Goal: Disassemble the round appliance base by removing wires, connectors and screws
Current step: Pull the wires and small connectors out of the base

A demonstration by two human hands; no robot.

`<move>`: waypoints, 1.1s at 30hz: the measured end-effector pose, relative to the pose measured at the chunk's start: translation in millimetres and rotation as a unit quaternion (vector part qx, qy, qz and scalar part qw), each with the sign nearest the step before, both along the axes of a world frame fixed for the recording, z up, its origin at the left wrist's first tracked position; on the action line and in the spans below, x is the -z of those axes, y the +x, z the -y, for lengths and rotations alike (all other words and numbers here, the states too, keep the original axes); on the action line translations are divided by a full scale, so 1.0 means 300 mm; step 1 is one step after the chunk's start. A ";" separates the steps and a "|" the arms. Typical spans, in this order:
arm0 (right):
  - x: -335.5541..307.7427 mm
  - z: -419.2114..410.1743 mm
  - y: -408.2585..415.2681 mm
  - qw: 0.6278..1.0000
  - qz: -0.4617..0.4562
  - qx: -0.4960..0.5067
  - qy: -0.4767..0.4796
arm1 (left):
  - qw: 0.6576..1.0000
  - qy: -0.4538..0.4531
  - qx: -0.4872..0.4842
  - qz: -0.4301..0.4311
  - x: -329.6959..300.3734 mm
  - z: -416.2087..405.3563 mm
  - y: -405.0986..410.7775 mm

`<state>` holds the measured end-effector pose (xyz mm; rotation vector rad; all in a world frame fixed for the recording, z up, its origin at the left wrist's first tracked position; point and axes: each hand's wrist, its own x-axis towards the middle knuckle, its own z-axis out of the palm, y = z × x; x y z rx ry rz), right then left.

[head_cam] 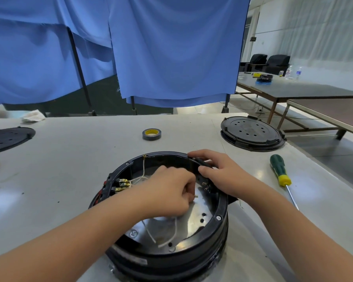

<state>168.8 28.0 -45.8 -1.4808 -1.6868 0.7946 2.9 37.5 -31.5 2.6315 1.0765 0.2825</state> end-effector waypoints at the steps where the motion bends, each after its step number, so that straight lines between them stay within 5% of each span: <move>1: -0.002 0.000 0.001 1.000 0.004 0.001 0.001 | 1.000 -0.007 -0.008 0.021 -0.002 -0.003 -0.006; 16: -0.016 0.001 0.030 1.000 0.002 0.006 0.009 | 0.987 -0.063 -0.008 0.146 -0.028 0.009 0.000; 26: -0.010 -0.005 0.032 1.000 -0.010 -0.001 0.007 | 0.988 -0.129 -0.022 0.080 -0.029 -0.017 -0.018; 33: -0.017 0.005 0.031 1.000 -0.026 0.001 -0.010 | 0.986 -0.119 -0.024 0.113 -0.084 -0.016 -0.067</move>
